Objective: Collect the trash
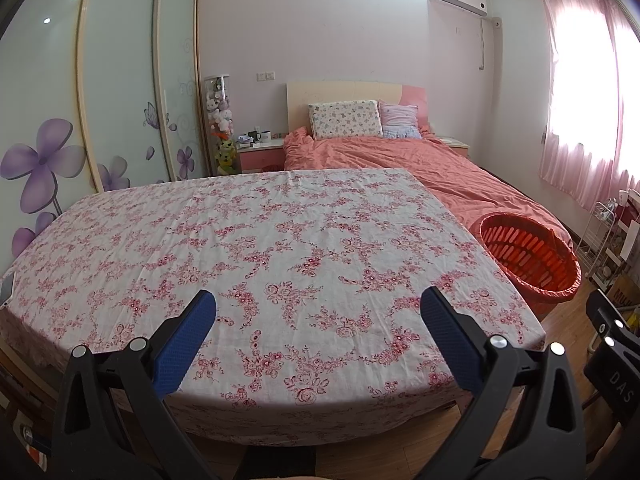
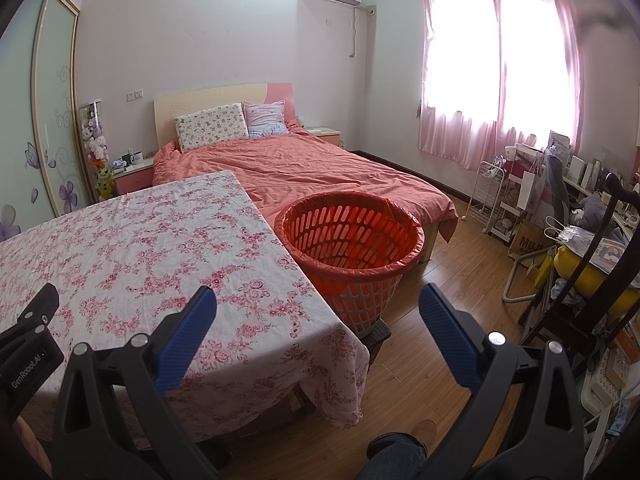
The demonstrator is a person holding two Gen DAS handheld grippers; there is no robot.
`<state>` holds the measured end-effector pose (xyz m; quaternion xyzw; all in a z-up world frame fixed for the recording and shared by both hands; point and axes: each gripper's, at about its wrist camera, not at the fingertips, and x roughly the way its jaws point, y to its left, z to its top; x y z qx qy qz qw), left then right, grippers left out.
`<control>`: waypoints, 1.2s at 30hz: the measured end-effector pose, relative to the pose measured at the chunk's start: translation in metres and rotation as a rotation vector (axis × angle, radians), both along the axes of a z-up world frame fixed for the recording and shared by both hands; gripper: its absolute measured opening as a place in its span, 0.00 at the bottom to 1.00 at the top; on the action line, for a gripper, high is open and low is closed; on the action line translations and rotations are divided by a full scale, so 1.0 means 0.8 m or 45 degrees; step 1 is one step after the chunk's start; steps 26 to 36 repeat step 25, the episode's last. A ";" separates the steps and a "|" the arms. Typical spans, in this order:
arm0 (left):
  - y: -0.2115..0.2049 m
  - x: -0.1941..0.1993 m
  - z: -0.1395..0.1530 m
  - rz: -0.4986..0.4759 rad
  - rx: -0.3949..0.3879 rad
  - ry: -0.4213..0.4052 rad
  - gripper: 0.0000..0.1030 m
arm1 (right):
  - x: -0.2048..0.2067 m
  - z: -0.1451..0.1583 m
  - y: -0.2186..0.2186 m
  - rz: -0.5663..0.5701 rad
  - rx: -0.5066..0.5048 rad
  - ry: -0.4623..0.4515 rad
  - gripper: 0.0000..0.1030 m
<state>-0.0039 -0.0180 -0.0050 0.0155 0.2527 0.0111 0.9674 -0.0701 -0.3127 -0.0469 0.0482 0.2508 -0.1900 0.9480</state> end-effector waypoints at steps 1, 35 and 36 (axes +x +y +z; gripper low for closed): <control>0.000 0.000 -0.001 0.000 0.000 0.001 0.98 | 0.000 0.000 0.000 0.000 -0.001 0.000 0.96; 0.003 0.003 -0.002 0.001 -0.006 0.017 0.98 | 0.000 0.000 0.000 0.000 0.000 0.000 0.96; 0.003 0.003 -0.002 0.001 -0.006 0.017 0.98 | 0.000 0.000 0.000 0.000 0.000 0.000 0.96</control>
